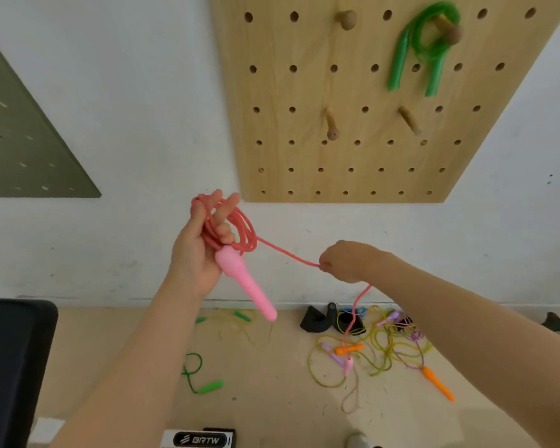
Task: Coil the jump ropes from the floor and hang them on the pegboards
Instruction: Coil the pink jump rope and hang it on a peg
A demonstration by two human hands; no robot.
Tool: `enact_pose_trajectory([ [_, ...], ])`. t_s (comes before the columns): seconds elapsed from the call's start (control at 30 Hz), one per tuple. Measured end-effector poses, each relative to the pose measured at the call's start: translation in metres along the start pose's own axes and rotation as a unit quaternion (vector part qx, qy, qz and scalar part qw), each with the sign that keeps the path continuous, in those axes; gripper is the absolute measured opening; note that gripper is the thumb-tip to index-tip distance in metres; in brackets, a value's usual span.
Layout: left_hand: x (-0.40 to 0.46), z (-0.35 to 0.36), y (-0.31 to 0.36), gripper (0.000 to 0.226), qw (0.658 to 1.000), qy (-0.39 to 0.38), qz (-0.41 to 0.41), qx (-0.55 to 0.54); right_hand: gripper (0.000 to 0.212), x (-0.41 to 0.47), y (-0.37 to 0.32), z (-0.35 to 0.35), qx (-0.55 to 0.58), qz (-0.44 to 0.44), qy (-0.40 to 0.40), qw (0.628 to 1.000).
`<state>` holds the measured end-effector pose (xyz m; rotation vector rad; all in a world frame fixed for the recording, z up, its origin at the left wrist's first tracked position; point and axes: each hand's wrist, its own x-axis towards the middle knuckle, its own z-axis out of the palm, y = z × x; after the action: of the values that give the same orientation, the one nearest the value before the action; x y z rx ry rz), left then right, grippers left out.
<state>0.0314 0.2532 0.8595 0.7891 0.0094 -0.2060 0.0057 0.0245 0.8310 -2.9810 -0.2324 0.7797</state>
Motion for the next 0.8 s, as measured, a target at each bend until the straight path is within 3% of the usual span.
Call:
enact_pose_trajectory([
  [0.07,-0.005,0.01,-0.016,0.021,0.992,-0.009,-0.041,0.119,0.035,-0.012,-0.025,-0.007,-0.117,-0.017,-0.038,0.992],
  [0.17,-0.012,0.019,-0.033,0.02,0.947,-0.05,-0.028,0.317,0.032,-0.037,-0.05,-0.032,-0.098,-0.12,-0.015,0.988],
  [0.27,-0.018,0.026,-0.044,0.017,0.908,-0.07,-0.022,0.413,0.018,-0.063,-0.054,-0.06,-0.046,-0.21,0.08,0.973],
  [0.33,-0.025,0.036,-0.049,0.018,0.889,-0.112,-0.052,0.442,0.013,-0.074,-0.046,-0.073,-0.021,-0.213,0.168,0.962],
  [0.4,-0.031,0.048,-0.053,0.02,0.886,-0.145,-0.08,0.434,0.021,-0.081,-0.029,-0.081,0.022,-0.201,0.233,0.951],
  [0.57,-0.029,0.069,-0.064,0.026,0.904,-0.22,-0.083,0.356,0.033,-0.091,0.016,-0.079,0.143,-0.19,0.304,0.922],
  [0.7,-0.031,0.092,-0.075,0.029,0.93,-0.264,-0.142,0.214,0.032,-0.097,0.045,-0.077,0.231,-0.178,0.347,0.891],
  [0.8,-0.031,0.104,-0.078,0.027,0.927,-0.302,-0.196,0.101,0.028,-0.099,0.06,-0.081,0.266,-0.182,0.353,0.878],
])
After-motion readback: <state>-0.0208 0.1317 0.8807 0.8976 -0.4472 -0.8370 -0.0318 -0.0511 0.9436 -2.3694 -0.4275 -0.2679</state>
